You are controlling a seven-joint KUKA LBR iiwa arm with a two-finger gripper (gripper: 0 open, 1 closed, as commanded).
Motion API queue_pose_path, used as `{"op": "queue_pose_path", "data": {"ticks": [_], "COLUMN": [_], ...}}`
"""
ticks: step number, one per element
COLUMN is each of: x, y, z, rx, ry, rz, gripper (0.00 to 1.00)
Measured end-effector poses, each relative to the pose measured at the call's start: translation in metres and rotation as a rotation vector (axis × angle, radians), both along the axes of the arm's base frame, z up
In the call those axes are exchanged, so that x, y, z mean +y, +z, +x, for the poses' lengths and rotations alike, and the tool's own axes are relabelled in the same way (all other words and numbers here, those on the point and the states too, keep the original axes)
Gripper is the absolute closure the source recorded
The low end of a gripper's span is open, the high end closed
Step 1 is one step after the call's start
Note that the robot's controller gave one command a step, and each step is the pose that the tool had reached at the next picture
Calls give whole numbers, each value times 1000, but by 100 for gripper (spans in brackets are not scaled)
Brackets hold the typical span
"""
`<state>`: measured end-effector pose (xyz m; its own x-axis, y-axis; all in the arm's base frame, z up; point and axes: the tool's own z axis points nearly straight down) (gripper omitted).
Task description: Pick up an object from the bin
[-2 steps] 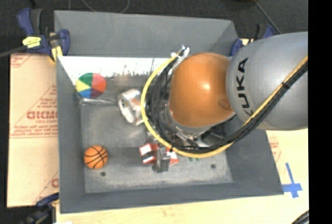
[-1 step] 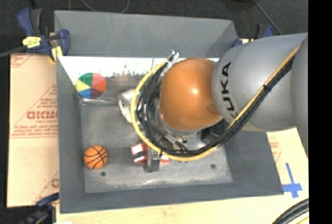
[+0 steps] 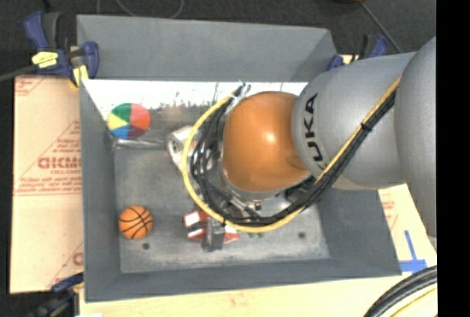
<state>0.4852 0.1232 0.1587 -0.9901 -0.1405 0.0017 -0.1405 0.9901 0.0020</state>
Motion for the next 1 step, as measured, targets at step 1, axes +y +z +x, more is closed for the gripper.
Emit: {"op": "queue_pose_path", "data": {"ticks": [1], "x": [5], "y": [55], "z": [1], "rx": [4], "ry": [81], "rz": [-4], "gripper": [100]}}
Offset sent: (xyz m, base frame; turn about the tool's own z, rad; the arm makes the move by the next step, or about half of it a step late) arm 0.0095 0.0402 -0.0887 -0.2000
